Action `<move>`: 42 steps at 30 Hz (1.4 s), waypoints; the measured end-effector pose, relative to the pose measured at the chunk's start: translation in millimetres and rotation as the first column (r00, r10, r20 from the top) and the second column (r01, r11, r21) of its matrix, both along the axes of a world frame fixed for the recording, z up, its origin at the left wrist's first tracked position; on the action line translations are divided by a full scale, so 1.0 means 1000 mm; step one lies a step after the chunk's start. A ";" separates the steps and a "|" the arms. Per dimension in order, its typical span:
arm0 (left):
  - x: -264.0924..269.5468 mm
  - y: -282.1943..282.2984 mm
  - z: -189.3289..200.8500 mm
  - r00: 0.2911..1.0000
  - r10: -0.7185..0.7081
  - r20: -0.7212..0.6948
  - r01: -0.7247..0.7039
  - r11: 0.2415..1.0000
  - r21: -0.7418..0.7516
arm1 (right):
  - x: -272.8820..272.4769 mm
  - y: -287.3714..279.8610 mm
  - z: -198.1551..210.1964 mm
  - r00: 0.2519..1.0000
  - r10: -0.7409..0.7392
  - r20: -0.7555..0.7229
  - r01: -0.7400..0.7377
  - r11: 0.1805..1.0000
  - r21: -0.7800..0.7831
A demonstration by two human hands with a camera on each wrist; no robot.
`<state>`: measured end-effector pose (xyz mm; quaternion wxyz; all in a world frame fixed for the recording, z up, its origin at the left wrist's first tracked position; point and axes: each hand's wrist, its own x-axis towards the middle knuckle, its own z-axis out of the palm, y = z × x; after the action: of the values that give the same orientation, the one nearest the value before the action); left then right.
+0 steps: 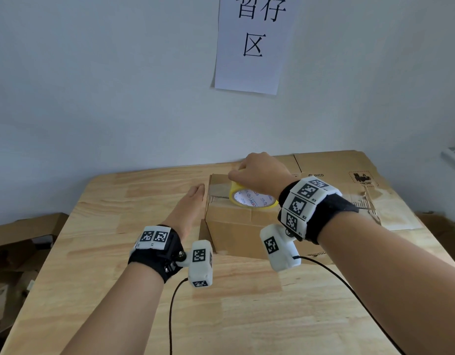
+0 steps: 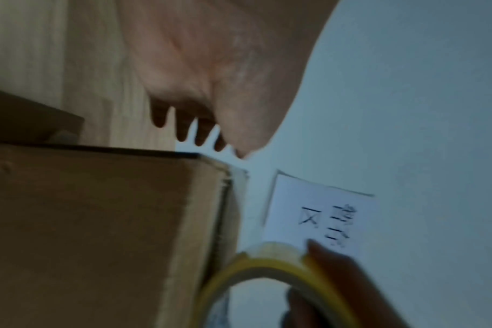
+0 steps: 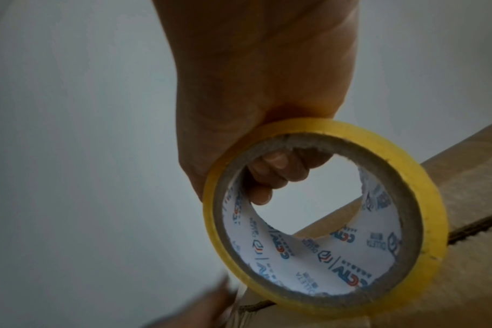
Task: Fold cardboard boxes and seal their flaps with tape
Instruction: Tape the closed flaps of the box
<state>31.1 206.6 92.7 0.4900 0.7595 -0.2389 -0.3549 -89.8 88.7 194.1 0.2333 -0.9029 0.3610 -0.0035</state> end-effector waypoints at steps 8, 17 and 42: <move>0.011 0.000 0.030 0.428 -0.727 0.537 0.424 0.686 0.591 | 0.002 0.000 0.000 1.000 0.000 -0.014 0.000 1.000 0.019; 0.003 -0.020 0.027 0.295 -0.792 0.534 0.409 0.610 0.679 | 0.005 -0.001 -0.001 0.998 0.035 -0.051 -0.037 0.999 -0.036; -0.002 -0.022 0.022 0.340 -0.803 0.489 0.340 0.590 0.733 | -0.028 -0.019 0.006 1.000 0.021 0.001 -0.020 0.973 -0.232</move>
<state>28.7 184.9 114.2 -0.0561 0.7858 -0.5878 -0.1840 -118.1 70.0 199.9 0.1270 -0.9276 0.3484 -0.0446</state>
